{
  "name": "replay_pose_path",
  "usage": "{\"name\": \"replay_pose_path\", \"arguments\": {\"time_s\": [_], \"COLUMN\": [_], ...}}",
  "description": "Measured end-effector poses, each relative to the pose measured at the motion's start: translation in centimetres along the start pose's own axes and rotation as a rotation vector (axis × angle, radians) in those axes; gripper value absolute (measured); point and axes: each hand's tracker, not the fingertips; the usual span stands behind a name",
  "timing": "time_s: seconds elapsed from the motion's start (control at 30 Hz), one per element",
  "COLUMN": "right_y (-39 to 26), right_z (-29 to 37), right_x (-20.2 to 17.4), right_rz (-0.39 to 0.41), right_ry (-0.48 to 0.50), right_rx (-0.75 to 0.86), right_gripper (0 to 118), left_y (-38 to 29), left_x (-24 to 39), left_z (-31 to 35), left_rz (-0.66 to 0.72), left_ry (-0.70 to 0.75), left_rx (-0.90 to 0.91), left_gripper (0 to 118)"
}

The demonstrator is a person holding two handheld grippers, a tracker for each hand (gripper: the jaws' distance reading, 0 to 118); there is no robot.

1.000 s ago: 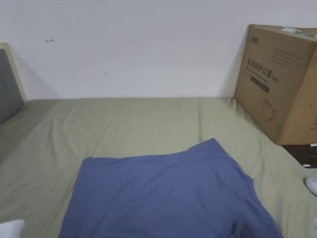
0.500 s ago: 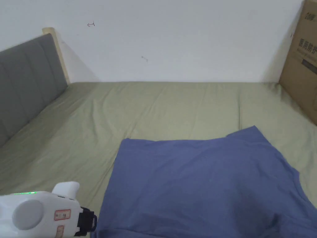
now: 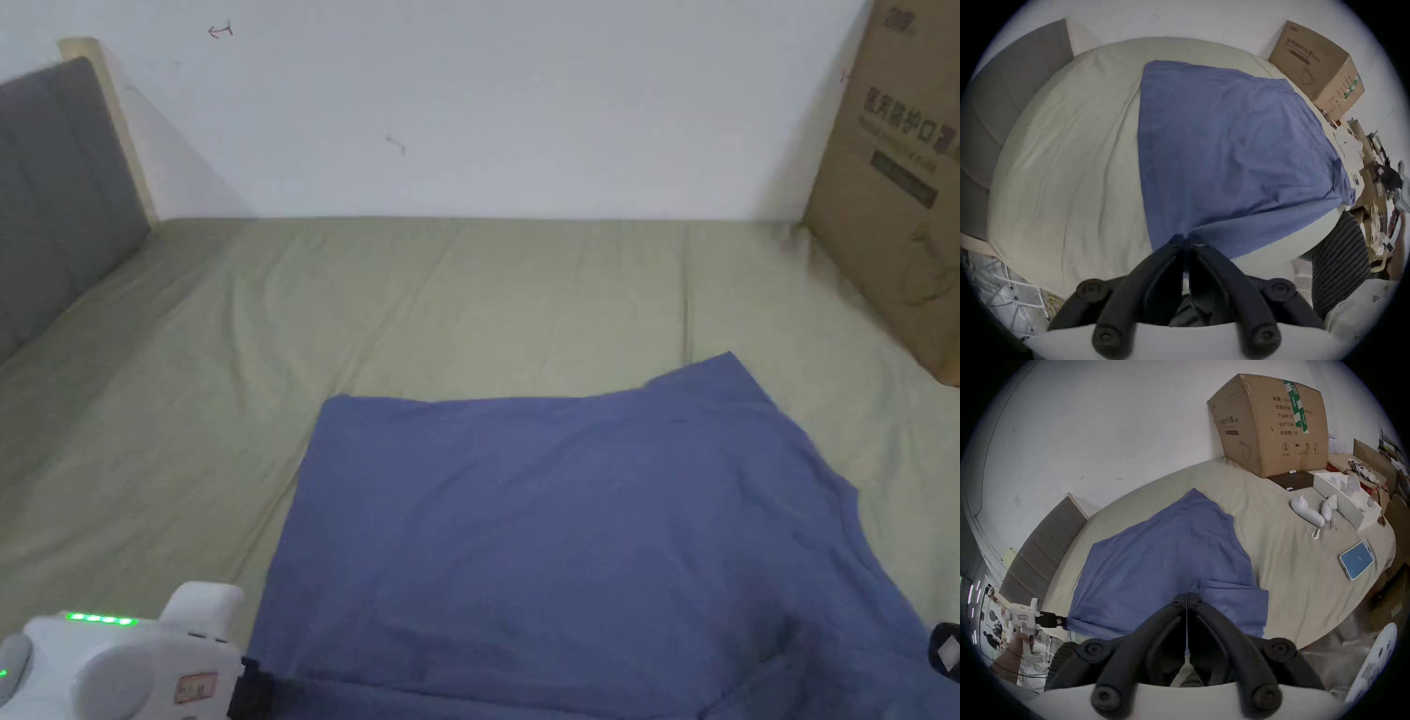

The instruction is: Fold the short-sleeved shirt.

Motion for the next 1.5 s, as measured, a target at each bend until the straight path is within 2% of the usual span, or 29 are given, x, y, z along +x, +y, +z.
{"name": "replay_pose_path", "arguments": {"time_s": [0.13, 0.17, 0.2, 0.23, 0.27, 0.3, 0.37, 0.4, 0.5, 0.57, 0.6, 0.63, 0.67, 0.7, 0.73, 0.83, 0.87, 1.03, 1.17, 1.33, 1.43, 1.5], "right_y": [0.0, -0.1, -0.2, -0.4, -0.7, -1.2, -1.4, -1.6, -2.5, -3.1, -3.2, -3.3, -3.5, -3.6, -3.7, -3.3, -3.1, 0.5, 5.5, 13.5, 16.9, 18.0], "right_z": [-0.3, -0.6, -0.8, -1.8, -2.5, -2.6, -4.2, -4.8, -7.0, -8.0, -8.3, -8.2, -8.1, -8.1, -7.8, -6.6, -6.3, -3.6, -3.6, -11.0, -18.1, -22.1], "right_x": [1.6, 2.1, 2.6, 3.9, 4.7, 5.5, 6.8, 7.3, 7.5, 7.3, 7.1, 6.5, 6.0, 5.7, 5.2, 4.1, 4.1, 4.4, 3.5, 1.9, 1.9, 2.1], "right_rz": [0.011, 0.027, 0.034, 0.029, 0.025, 0.004, 0.013, 0.036, 0.171, 0.197, 0.192, 0.193, 0.199, 0.193, 0.185, 0.268, 0.258, 0.065, 0.026, -0.035, -0.017, -0.052], "right_ry": [-0.036, -0.064, -0.086, -0.115, -0.123, -0.162, -0.164, -0.189, -0.29, -0.261, -0.241, -0.237, -0.228, -0.172, -0.121, -0.172, -0.164, -0.084, -0.038, -0.027, -0.072, -0.095], "right_rx": [-0.05, -0.076, -0.091, -0.134, -0.175, -0.177, -0.267, -0.299, -0.393, -0.431, -0.44, -0.452, -0.461, -0.483, -0.48, -0.446, -0.437, -0.329, -0.274, -0.302, -0.361, -0.379], "right_gripper": [1, 13, 45, 101, 118, 116, 116, 116, 116, 106, 91, 46, 9, 4, 4, 4, 4, 4, 4, 4, 4, 4], "left_y": [-0.7, -1.0, -0.9, -1.1, -1.2, -1.4, -1.3, -1.4, -1.5, -1.7, -1.7, -1.8, -1.9, -1.9, -2.0, -2.0, -2.1, -0.6, 3.0, 11.5, 15.9, 17.8], "left_x": [0.3, 0.3, 0.7, 1.0, 1.3, 1.5, 2.8, 3.0, 2.9, 2.9, 2.5, 2.4, 2.3, 2.3, 2.2, 2.1, 2.0, 1.6, 1.1, -0.8, -2.2, -3.0], "left_z": [3.3, 4.0, 4.5, 5.1, 5.6, 6.0, 6.7, 6.9, 6.9, 6.7, 6.4, 6.2, 6.1, 6.1, 6.0, 6.0, 6.0, 6.5, 6.7, 2.2, -2.5, -5.2], "left_rz": [0.084, 0.104, 0.11, 0.114, 0.102, 0.094, 0.07, 0.065, 0.067, 0.076, 0.08, 0.083, 0.086, 0.088, 0.09, 0.089, 0.09, 0.082, 0.082, 0.087, 0.1, 0.121], "left_ry": [-0.022, -0.04, -0.05, -0.054, -0.043, -0.035, -0.018, -0.014, -0.013, -0.009, -0.007, -0.005, -0.004, -0.003, -0.003, 0.002, 0.003, 0.016, 0.02, 0.022, 0.024, 0.012], "left_rx": [0.136, 0.136, 0.14, 0.156, 0.166, 0.168, 0.181, 0.18, 0.177, 0.172, 0.167, 0.162, 0.158, 0.157, 0.155, 0.162, 0.164, 0.218, 0.279, 0.286, 0.257, 0.227], "left_gripper": [3, 3, 3, 3, 3, 3, 3, 3, 3, 3, 3, 3, 3, 3, 3, 3, 3, 3, 3, 3, 3, 3]}}
